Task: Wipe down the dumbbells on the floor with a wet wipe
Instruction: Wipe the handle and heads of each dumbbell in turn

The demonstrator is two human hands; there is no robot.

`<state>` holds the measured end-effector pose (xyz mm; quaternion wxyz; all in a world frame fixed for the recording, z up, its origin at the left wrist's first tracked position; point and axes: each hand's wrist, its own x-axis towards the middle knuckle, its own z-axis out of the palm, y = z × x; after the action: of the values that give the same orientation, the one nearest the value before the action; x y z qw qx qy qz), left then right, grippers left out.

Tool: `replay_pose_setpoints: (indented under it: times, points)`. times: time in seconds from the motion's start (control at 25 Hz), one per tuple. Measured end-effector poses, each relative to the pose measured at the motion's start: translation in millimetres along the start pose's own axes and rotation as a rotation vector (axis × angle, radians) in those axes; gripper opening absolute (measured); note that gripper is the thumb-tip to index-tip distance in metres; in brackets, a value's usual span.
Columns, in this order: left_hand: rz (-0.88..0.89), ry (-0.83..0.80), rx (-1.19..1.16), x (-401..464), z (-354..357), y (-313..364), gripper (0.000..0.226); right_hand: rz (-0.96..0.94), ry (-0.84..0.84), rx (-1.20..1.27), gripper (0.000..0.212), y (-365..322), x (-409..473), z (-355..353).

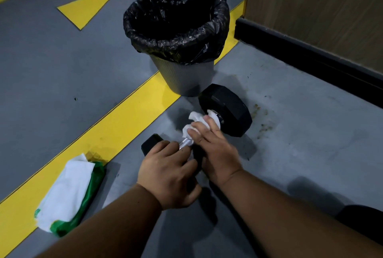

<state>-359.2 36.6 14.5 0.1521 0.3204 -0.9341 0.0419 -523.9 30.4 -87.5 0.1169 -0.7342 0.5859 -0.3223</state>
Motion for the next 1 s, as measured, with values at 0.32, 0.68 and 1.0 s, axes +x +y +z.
replay_pose_setpoints:
  times: [0.32,0.68,1.0]
  points:
    - [0.004,0.018,0.009,0,0,0,0.023,-0.135,-0.049,0.008,0.089,15,12,-18]
    - [0.012,0.018,0.01,-1,1,1,0.022,-0.268,-0.148,0.005,0.073,0,0,-15]
    - [0.031,-0.081,-0.04,1,-7,-2,0.02,-0.112,-0.009,0.054,0.062,-24,-5,-9]
